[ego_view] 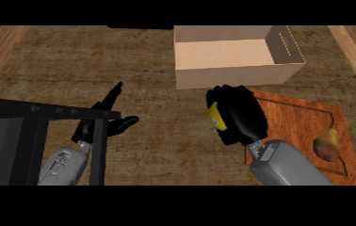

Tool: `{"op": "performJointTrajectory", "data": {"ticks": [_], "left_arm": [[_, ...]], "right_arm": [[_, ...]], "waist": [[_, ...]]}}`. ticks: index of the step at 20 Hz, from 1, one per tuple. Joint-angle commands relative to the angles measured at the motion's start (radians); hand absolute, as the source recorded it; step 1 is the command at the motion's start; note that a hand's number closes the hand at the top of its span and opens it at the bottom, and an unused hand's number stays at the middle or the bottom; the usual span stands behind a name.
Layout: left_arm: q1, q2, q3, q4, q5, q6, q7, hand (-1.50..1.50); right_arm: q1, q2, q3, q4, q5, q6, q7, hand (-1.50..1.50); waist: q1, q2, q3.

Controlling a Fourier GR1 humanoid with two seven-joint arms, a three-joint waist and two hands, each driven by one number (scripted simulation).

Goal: Pick the lemon from the cutting board and place it in the cardboard box

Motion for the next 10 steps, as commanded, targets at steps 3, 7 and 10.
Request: {"op": "performJointTrajectory", "data": {"ticks": [3,7,10], "left_arm": [[-0.058,-0.031,-0.009,-0.128,0.016,-0.018,-0.017,0.00],[-0.044,-0.043,-0.024,-0.167,0.004,0.001,0.003,0.00],[-0.019,-0.050,-0.031,-0.185,0.002,-0.002,-0.010,0.00]], "right_arm": [[-0.012,0.026,0.021,-0.246,-0.008,0.083,0.065,1.50],[-0.011,0.058,-0.005,-0.403,-0.061,0.134,0.122,1.50],[-0.040,0.064,-0.068,-0.463,-0.051,0.143,0.180,1.50]], "waist": [[-0.036,-0.024,0.018],[-0.038,-0.030,0.020],[-0.029,-0.026,0.020]]}}
